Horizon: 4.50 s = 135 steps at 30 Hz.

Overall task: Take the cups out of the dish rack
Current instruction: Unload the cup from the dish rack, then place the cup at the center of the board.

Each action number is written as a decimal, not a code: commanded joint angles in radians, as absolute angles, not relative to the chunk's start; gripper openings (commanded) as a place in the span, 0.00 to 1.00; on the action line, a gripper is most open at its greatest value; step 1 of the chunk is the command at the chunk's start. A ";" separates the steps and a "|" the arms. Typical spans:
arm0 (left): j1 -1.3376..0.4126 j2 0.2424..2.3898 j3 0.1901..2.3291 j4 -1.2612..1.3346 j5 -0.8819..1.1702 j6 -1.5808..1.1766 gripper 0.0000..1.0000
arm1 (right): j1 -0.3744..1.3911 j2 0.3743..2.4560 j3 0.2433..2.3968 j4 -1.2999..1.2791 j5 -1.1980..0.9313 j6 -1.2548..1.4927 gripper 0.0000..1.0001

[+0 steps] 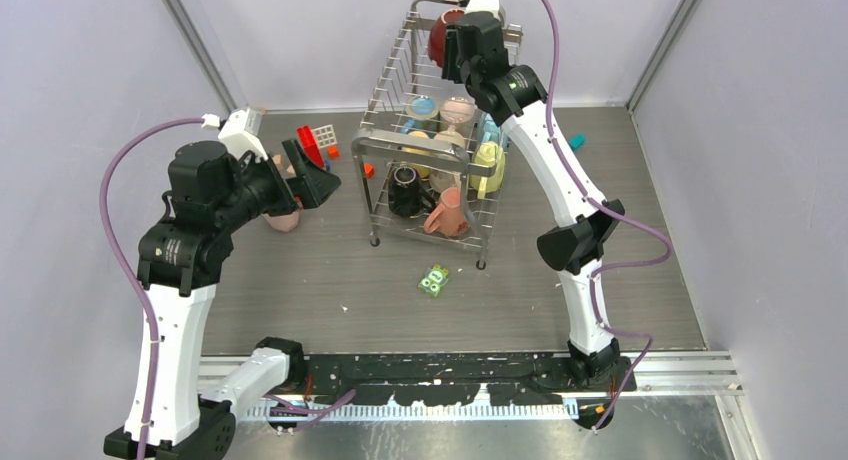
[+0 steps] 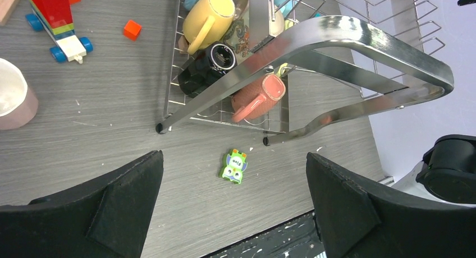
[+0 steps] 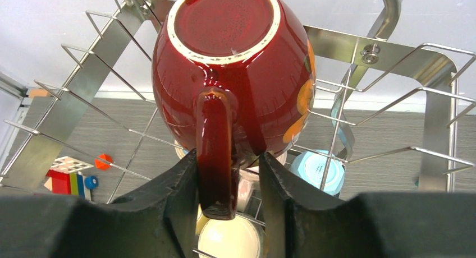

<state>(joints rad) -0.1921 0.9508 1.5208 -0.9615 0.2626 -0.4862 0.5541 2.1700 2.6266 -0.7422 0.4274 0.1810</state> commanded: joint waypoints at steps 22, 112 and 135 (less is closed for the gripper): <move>-0.195 0.941 1.496 -0.852 0.331 -0.556 1.00 | 0.541 2.035 2.654 -0.637 0.422 0.219 0.01; -0.262 1.127 1.288 0.570 0.478 -1.778 0.00 | 0.733 1.429 1.877 -0.120 -0.398 0.659 0.01; -0.276 1.045 1.425 0.253 0.446 -1.310 0.00 | 0.734 1.208 1.725 -0.417 -0.111 0.502 1.00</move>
